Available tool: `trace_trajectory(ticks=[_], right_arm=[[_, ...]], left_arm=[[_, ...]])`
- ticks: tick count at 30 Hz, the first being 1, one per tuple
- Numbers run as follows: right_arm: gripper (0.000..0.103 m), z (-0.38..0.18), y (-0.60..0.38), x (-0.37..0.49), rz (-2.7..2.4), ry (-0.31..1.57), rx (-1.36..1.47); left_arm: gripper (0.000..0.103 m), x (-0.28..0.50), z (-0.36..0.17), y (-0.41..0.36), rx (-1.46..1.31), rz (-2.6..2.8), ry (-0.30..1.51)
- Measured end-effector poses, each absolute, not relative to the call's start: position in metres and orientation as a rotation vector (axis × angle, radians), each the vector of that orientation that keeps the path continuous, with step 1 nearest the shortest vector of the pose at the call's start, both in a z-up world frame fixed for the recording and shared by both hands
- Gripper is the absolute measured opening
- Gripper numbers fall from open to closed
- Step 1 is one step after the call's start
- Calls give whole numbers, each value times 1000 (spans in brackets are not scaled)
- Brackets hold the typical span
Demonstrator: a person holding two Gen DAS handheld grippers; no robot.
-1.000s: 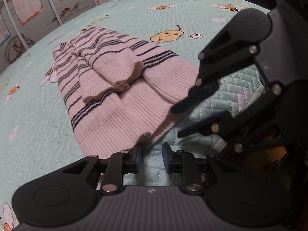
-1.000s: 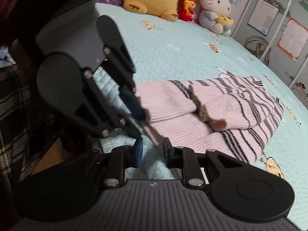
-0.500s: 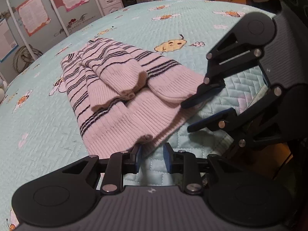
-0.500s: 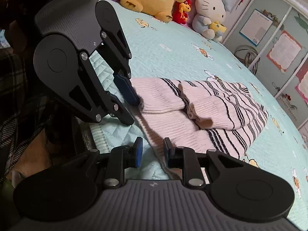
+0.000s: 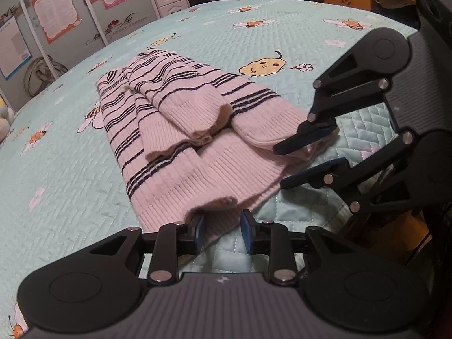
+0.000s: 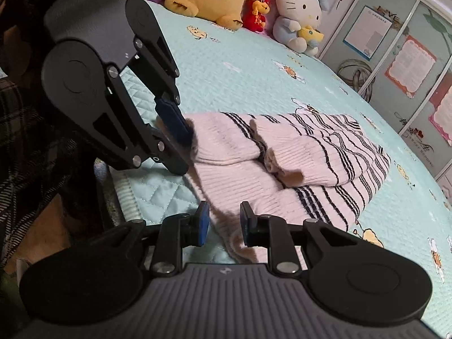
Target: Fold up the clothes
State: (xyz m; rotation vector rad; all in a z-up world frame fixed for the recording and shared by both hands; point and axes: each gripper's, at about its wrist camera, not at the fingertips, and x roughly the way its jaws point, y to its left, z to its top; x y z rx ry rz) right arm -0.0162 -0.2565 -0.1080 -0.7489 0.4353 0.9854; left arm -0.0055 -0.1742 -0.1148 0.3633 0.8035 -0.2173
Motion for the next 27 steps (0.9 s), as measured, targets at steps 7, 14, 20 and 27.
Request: trace_trajectory(ticks=[7, 14, 20, 27], right_arm=[[24, -107, -258, -14, 972, 432, -746], [24, -112, -256, -14, 973, 425, -774], [24, -122, -249, -24, 968, 334, -929], [24, -126, -243, -28, 957, 290, -995]], left_arm=[[31, -5, -109, -175, 340, -235, 824], [31, -3, -106, -177, 290, -260, 841], [32, 0, -107, -179, 268, -256, 826], [34, 2, -106, -179, 278, -239, 803]])
